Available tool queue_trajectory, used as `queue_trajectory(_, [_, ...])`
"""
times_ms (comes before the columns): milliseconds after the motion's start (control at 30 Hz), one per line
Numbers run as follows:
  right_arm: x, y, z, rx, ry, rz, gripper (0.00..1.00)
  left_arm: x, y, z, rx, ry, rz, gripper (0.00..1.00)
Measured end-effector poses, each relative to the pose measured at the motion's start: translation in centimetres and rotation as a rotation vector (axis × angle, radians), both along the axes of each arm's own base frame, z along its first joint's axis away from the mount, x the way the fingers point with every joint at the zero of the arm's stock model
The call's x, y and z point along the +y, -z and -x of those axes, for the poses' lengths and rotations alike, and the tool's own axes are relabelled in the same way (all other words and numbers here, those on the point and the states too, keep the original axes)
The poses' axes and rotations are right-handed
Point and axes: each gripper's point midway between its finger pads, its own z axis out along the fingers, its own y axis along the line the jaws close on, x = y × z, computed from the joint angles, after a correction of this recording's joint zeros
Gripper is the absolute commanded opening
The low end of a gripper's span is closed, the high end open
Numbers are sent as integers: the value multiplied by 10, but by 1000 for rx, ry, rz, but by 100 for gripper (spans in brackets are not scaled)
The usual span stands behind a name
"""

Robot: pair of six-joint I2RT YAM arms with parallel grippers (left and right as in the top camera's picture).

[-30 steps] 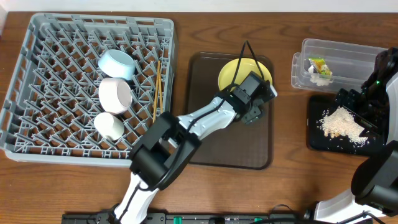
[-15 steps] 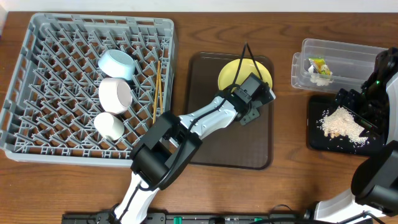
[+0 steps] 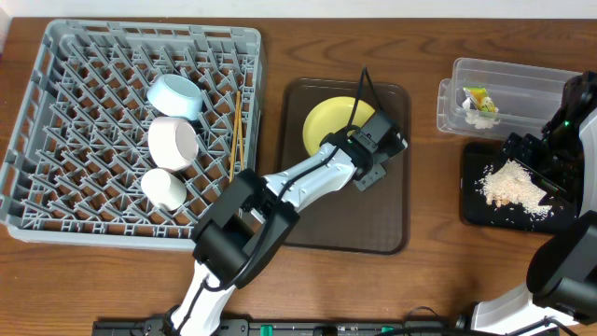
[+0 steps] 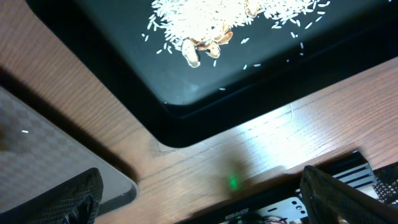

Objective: Sort waste into correct bins and load items into the dishwasher
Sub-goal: 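Grip the yellow plate rim with the left gripper and tilt it up, then carry the yellow plate left and stand it upright in the rack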

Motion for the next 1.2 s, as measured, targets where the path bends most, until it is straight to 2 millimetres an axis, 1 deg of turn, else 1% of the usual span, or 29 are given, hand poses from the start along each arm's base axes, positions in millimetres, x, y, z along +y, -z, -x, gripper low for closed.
queue_trajectory(100, [0,0,0,0,0,0,99,9,-3,9,33,-14,-25,6])
queue_trajectory(200, [0,0,0,0,0,0,99,17,-10,17,53,-24,-39,6])
queue_trajectory(300, [0,0,0,0,0,0,99,21,-30,21,45,-29,-26,6])
queue_trajectory(567, [0,0,0,0,0,0,99,25,-119,26,-57,-41,98,6])
queue_trajectory(633, [0,0,0,0,0,0,99,30,-139,25,-81,-51,129,6])
queue_trajectory(700, [0,0,0,0,0,0,99,40,-157,21,-104,-76,157,6])
queue_trajectory(800, [0,0,0,0,0,0,99,62,-184,7,-139,-161,215,6])
queue_trajectory(867, [0,0,0,0,0,0,99,86,-202,-7,-163,-251,255,6])
queue_trajectory(900, [0,0,0,0,0,0,99,96,-208,-12,-172,-283,268,6])
queue_trajectory(967, [0,0,0,0,0,0,99,123,-222,-26,-186,-374,308,6])
queue_trajectory(1100, [0,0,0,0,0,0,99,168,-238,-44,-161,-516,411,6])
queue_trajectory(1200, [0,0,0,0,0,0,99,194,-243,-53,-88,-590,524,6])
